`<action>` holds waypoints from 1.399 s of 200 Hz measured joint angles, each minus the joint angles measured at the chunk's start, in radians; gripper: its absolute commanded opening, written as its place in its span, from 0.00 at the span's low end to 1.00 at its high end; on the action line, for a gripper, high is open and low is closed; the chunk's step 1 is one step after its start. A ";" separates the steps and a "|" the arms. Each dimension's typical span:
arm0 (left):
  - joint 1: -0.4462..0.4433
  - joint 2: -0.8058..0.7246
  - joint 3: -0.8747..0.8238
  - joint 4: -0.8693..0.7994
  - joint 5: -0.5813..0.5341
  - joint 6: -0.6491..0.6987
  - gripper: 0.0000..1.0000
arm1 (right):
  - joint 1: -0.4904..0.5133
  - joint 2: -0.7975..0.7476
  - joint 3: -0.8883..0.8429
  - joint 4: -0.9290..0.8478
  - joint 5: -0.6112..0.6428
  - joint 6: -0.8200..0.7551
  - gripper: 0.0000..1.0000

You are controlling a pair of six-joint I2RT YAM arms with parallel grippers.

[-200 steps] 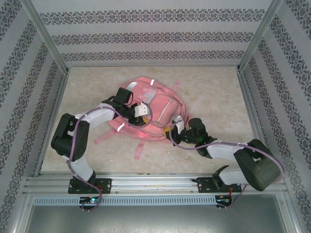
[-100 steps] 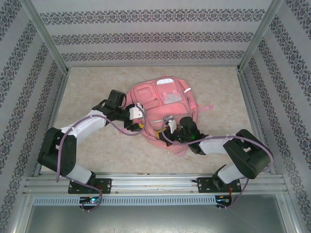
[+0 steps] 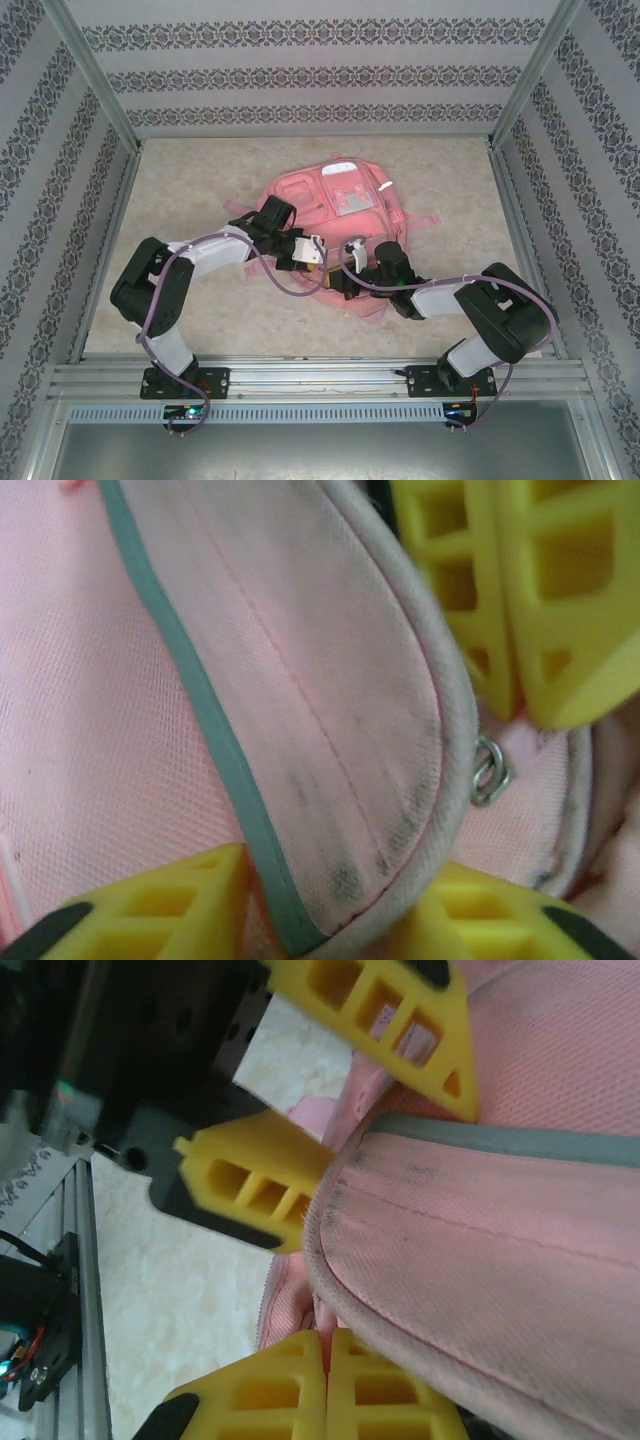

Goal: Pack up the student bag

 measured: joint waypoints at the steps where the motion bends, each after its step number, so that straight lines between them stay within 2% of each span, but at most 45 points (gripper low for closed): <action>1: 0.000 0.003 0.002 0.001 -0.002 0.002 0.12 | -0.002 0.000 -0.002 0.002 0.000 0.003 0.00; 10: -0.004 0.014 0.010 0.002 -0.006 0.015 0.05 | -0.018 -0.004 -0.015 0.018 -0.003 0.021 0.00; 18: -0.008 0.017 0.013 0.006 -0.010 0.035 0.03 | -0.034 -0.012 -0.026 0.027 -0.011 0.036 0.00; 80: -0.021 0.012 0.015 0.013 -0.011 0.085 0.00 | -0.175 -0.129 -0.112 0.048 -0.063 0.187 0.00; 104: -0.015 0.005 0.016 0.001 -0.016 0.083 0.00 | -0.242 -0.166 -0.128 -0.032 -0.058 0.205 0.00; 123: -0.014 -0.003 0.021 -0.006 -0.012 0.048 0.00 | -0.246 -0.190 -0.141 -0.079 -0.060 0.190 0.00; 135: -0.014 -0.011 0.023 -0.007 -0.008 0.011 0.00 | -0.241 -0.216 -0.143 -0.108 -0.061 0.169 0.11; 158: -0.011 -0.017 0.053 -0.030 0.019 -0.109 0.00 | -0.162 -0.336 -0.143 -0.211 -0.002 0.085 0.31; 169: -0.011 -0.017 0.079 -0.050 0.037 -0.172 0.00 | -0.079 -0.420 -0.140 -0.272 0.069 0.012 0.36; 193: -0.011 -0.017 0.119 -0.072 0.074 -0.304 0.00 | 0.068 -0.549 -0.114 -0.397 0.283 -0.104 0.33; 216: -0.011 -0.017 0.121 -0.075 0.090 -0.395 0.00 | 0.111 -0.571 -0.049 -0.541 0.473 -0.115 0.38; 250: -0.012 -0.017 0.128 -0.086 0.103 -0.478 0.00 | 0.186 -0.570 0.084 -0.758 0.666 0.002 0.39; 280: -0.012 -0.016 0.154 -0.124 0.122 -0.523 0.00 | 0.233 -0.564 0.203 -0.947 0.743 0.124 0.39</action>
